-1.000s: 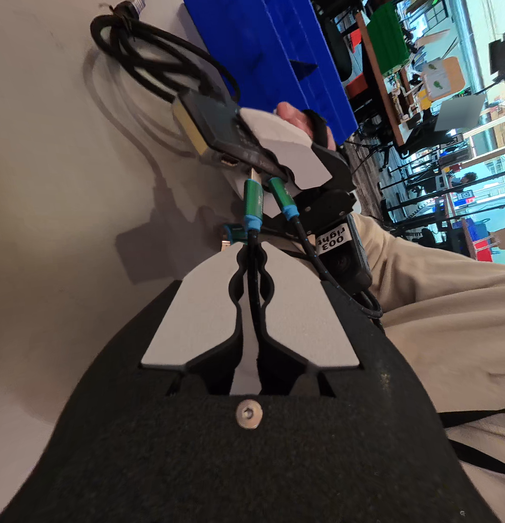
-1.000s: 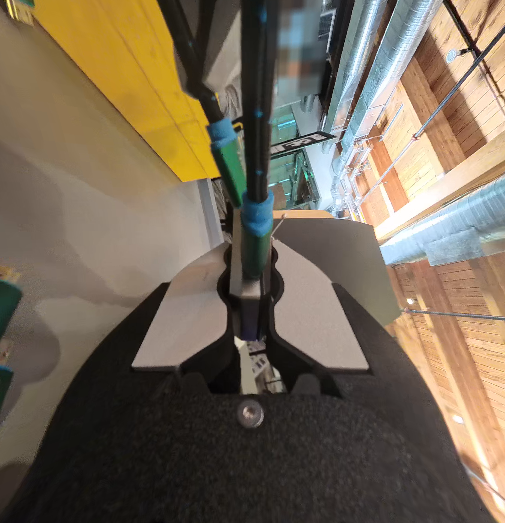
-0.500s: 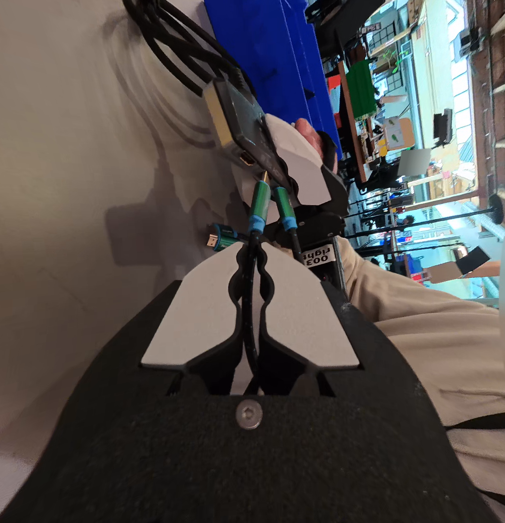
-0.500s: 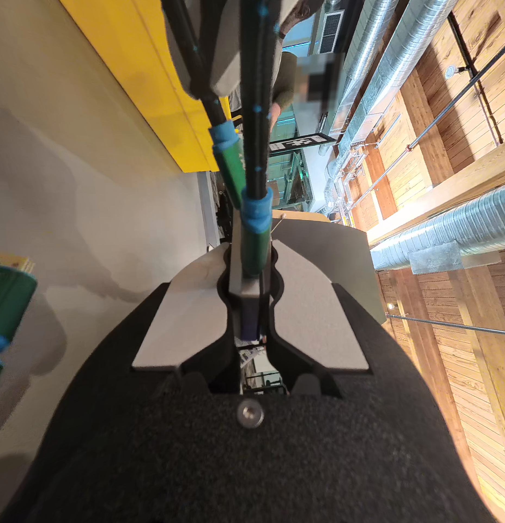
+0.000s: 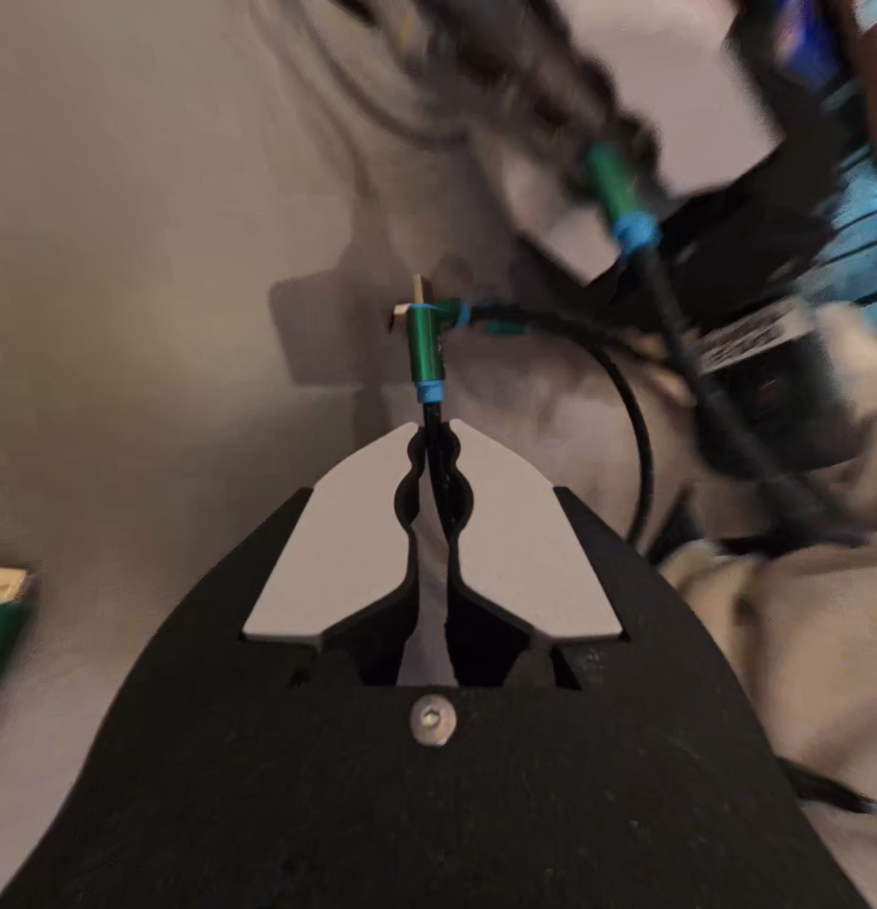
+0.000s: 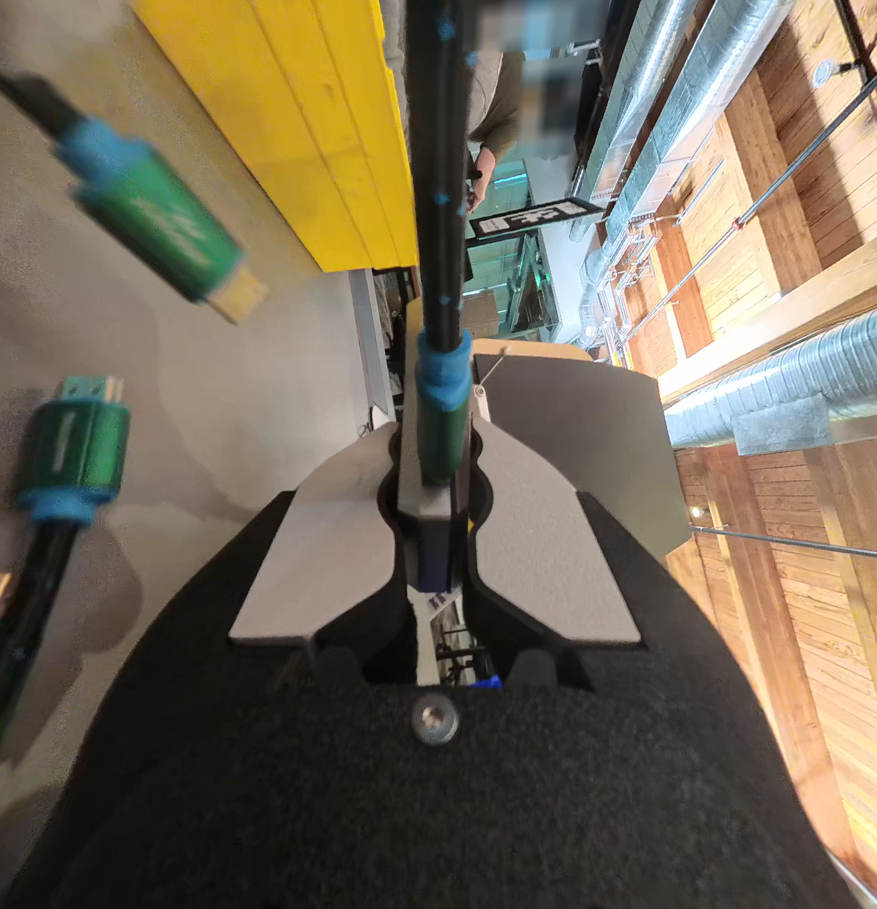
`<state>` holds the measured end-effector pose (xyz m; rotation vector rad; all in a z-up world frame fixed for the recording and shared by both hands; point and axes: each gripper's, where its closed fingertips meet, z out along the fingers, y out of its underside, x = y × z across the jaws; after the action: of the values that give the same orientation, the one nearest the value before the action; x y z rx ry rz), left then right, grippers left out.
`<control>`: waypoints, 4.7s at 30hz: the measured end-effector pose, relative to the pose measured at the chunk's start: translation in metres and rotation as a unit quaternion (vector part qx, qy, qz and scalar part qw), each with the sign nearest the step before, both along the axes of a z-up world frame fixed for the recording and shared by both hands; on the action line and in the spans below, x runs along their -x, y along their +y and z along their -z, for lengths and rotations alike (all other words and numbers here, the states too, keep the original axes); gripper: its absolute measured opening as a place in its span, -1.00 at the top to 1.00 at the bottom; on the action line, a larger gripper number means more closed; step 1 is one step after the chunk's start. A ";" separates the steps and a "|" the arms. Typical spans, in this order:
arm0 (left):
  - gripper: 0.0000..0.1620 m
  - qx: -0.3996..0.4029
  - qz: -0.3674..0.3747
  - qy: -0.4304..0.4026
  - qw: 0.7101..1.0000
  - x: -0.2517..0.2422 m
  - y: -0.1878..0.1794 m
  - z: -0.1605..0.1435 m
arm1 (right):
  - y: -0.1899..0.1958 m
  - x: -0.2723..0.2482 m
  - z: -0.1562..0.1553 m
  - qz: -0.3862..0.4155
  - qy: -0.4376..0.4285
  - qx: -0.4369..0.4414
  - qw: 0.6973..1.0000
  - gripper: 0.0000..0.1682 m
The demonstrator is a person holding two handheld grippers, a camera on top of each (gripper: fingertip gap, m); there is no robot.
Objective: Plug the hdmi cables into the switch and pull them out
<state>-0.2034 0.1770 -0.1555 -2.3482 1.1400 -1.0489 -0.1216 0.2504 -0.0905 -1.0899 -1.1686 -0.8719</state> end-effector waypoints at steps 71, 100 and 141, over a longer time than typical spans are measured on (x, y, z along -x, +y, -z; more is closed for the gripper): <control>0.88 -0.057 0.092 0.026 0.994 -0.007 -0.002 0.014 | -0.004 0.022 0.022 -0.012 -0.113 -0.008 0.993 0.74; 0.76 -0.096 0.066 -0.078 0.990 -0.019 0.023 -0.047 | -0.015 0.016 -0.011 -0.035 0.001 -0.025 0.999 0.73; 0.48 -0.418 0.140 0.095 0.893 -0.005 0.024 0.005 | -0.003 -0.004 0.000 0.003 0.023 0.025 0.999 0.73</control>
<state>-0.1986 0.2014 -0.1605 -1.6329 1.6222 -0.2687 -0.1174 0.2477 -0.0903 -1.1490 -1.1540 -0.8222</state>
